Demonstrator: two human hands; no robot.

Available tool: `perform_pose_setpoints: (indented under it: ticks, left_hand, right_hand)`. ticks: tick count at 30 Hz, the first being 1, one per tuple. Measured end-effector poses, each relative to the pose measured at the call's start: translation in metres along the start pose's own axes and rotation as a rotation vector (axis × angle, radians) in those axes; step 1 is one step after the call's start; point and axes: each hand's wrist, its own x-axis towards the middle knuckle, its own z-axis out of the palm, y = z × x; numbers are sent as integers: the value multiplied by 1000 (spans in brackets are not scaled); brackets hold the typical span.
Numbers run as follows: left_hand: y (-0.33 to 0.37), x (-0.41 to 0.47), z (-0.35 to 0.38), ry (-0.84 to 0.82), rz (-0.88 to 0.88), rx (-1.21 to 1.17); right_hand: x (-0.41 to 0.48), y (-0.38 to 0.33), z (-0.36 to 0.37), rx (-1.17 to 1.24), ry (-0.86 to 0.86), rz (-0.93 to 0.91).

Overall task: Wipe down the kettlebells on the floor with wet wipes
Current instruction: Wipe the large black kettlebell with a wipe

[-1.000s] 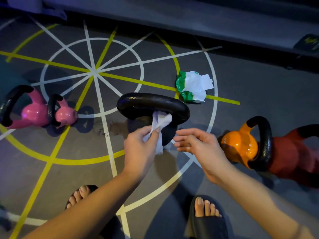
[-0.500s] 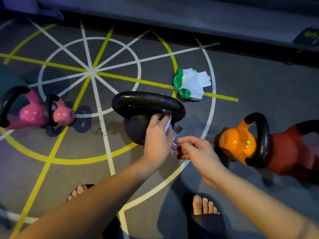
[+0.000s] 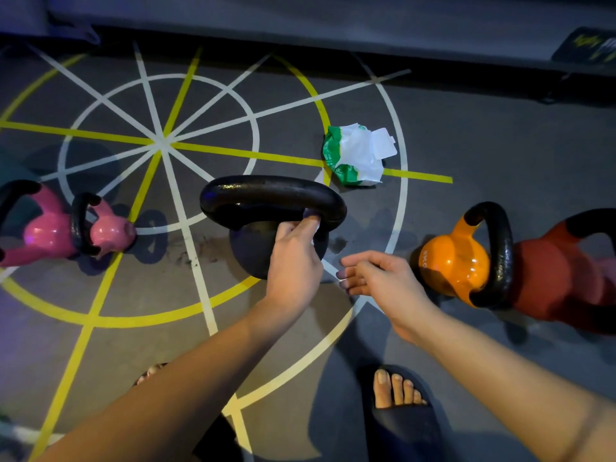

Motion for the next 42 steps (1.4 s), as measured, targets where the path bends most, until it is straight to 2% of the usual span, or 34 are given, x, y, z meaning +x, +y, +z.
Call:
perform_pose_setpoints:
  ticks: [2, 4, 8, 11, 13, 15, 17, 20, 25, 27, 30, 33, 35, 39, 42]
  left_hand:
    - [3, 7, -3, -24, -47, 24]
    - [6, 14, -7, -67, -181, -48]
    - [17, 17, -20, -113, -490, -653]
    - [11, 13, -26, -184, -499, -1018]
    - [5, 8, -26, -237, -413, -1108]
    - [2, 2, -23, -214, -358, -1034]
    - [-4, 2, -22, -131, -222, -745]
    - [-14, 5, -19, -172, 21, -253]
    - [-12, 4, -6, -98, 161, 268]
    - [-17, 10, -4, -105, 142, 322]
    - [-13, 11, -4, -119, 91, 268]
    - [2, 11, -7, -161, -93, 178]
    - [6, 10, -8, -156, -102, 135]
    - [5, 5, -3, -4, -168, -290]
    - [8, 3, -1, -35, -295, -797]
  right_hand:
    - [0, 3, 0, 3, -10, 5]
    - [0, 5, 0, 12, -22, 13]
    - [0, 5, -2, 6, -33, 11]
    - [2, 6, -5, 13, -45, 7]
    - [2, 9, -6, 12, -51, 17]
    - [2, 12, -8, -4, -54, 28]
    - [1, 14, -9, -20, -52, 38]
    - [0, 15, -9, -37, -47, 40]
    - [0, 15, -10, -65, -53, 36]
    - [0, 16, -10, -74, -65, 38]
    - [-2, 18, -8, -95, -74, 37]
    - [-2, 18, -4, -110, -70, 38]
    - [-1, 19, -2, -105, -72, 43]
    - [2, 18, 1, -71, -70, 70]
    - [2, 20, 4, -70, -83, 82]
